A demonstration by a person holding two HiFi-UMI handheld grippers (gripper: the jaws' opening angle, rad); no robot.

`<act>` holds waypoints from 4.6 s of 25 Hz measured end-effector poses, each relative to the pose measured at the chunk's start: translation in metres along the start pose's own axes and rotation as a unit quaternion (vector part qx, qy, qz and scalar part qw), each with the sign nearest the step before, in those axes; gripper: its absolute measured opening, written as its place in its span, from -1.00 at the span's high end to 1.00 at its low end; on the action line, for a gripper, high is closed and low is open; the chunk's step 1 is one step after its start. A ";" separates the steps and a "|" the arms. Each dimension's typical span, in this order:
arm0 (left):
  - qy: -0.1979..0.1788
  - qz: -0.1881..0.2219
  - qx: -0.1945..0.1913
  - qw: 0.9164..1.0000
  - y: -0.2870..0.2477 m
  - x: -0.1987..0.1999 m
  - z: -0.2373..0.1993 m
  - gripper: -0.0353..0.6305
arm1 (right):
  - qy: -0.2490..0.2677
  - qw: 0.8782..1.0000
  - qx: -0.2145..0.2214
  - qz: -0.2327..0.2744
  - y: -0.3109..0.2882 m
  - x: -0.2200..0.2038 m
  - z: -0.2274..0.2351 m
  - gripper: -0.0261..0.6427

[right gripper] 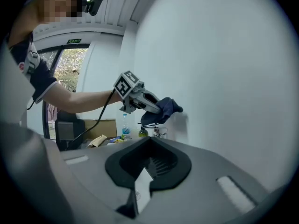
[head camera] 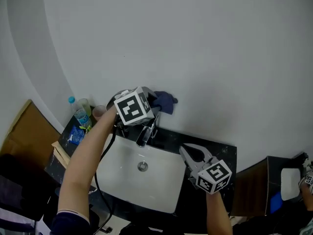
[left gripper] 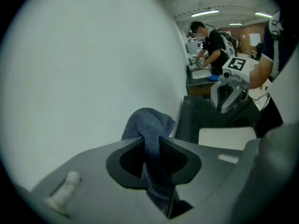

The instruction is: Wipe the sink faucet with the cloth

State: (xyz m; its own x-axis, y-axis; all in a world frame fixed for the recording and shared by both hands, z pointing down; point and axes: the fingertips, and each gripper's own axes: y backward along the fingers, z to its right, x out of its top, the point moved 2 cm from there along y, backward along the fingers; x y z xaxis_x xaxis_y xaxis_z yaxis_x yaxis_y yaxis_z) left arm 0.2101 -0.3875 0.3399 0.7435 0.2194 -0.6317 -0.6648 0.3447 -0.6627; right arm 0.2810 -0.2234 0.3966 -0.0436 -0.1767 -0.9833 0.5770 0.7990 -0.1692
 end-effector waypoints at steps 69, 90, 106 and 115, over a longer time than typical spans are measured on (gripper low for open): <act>-0.001 -0.089 -0.091 0.992 -0.068 -0.122 0.010 0.73 | 0.010 0.990 -0.061 -0.130 -0.155 -0.035 0.074 0.81; 0.128 -0.059 -0.073 0.987 -0.086 -0.139 0.028 0.75 | -0.012 0.985 -0.059 -0.164 -0.163 -0.072 0.073 0.81; 0.231 -0.057 -0.107 0.965 -0.120 -0.176 0.054 0.75 | -0.033 0.969 -0.072 -0.233 -0.171 -0.122 0.066 0.81; 0.216 -0.015 -0.088 0.972 -0.083 -0.148 0.027 0.76 | -0.024 0.982 -0.071 -0.172 -0.158 -0.065 0.063 0.81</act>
State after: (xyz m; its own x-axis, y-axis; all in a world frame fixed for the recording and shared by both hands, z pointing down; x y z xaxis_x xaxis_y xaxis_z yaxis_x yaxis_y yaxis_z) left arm 0.1574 -0.4239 0.4992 0.6879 -0.2048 -0.6963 -0.6741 0.1752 -0.7175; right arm 0.2438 -0.3742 0.4918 -0.1761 -0.4738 -0.8629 0.4149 0.7592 -0.5015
